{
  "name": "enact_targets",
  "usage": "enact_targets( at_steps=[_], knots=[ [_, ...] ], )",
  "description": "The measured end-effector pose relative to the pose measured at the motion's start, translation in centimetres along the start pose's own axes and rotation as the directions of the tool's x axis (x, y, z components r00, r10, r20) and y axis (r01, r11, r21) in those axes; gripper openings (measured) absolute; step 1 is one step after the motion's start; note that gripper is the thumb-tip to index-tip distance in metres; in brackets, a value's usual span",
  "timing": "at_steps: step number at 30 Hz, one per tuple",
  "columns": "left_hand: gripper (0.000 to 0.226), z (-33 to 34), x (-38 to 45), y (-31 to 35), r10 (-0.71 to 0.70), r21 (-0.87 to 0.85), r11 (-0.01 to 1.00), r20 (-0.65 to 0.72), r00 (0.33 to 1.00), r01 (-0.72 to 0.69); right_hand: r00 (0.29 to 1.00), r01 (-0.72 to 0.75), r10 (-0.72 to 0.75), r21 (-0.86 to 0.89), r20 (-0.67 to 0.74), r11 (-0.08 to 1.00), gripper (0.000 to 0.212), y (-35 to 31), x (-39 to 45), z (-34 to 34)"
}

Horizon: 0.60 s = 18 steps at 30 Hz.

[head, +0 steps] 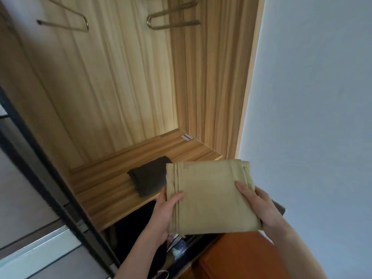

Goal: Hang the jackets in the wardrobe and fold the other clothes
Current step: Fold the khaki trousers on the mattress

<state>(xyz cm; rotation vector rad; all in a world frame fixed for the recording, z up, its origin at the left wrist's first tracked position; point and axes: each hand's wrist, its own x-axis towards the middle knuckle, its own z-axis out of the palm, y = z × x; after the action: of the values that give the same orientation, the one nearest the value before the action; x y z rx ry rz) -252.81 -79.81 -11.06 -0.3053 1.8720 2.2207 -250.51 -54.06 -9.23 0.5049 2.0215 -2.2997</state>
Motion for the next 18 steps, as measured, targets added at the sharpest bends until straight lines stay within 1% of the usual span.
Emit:
enact_targets(
  at_steps=[2, 5, 9, 11, 14, 15, 18],
  knots=[
    [0.058, 0.1, 1.4, 0.1, 0.015, -0.021, 1.000, -0.059, 0.998, -0.016, 0.999, -0.004, 0.005, -0.035, 0.045, 0.999, 0.040, -0.8, 3.0, 0.3],
    [0.045, 0.0, 3.0, 0.3, 0.015, -0.053, 0.998, -0.142, 0.990, -0.023, 0.997, -0.021, 0.027, -0.076, 0.074, 0.997, 0.045, -1.4, 7.2, 1.3],
    [0.035, -1.4, 4.9, 0.8, -0.012, -0.114, 0.993, -0.257, 0.966, -0.018, 0.986, -0.010, 0.029, -0.119, 0.162, 0.993, 0.044, -1.5, 11.4, 3.8],
    [0.041, -2.3, 5.8, 1.2, -0.018, -0.139, 0.990, -0.306, 0.952, -0.026, 0.979, -0.005, 0.034, -0.143, 0.199, 0.990, 0.046, -1.4, 13.3, 5.5],
    [0.051, -3.9, 7.1, 1.9, -0.011, -0.159, 0.986, -0.372, 0.928, -0.052, 0.971, 0.025, 0.018, -0.174, 0.238, 0.984, 0.056, -1.2, 16.2, 8.3],
    [0.053, -4.6, 7.7, 2.1, -0.004, -0.163, 0.984, -0.396, 0.918, -0.066, 0.970, 0.027, 0.017, -0.177, 0.244, 0.984, 0.055, -1.5, 16.8, 9.3],
    [0.061, -6.4, 9.2, 3.2, 0.003, -0.177, 0.980, -0.445, 0.896, -0.091, 0.963, 0.063, -0.007, -0.198, 0.269, 0.978, 0.035, -2.6, 18.5, 12.1]
  ],
)
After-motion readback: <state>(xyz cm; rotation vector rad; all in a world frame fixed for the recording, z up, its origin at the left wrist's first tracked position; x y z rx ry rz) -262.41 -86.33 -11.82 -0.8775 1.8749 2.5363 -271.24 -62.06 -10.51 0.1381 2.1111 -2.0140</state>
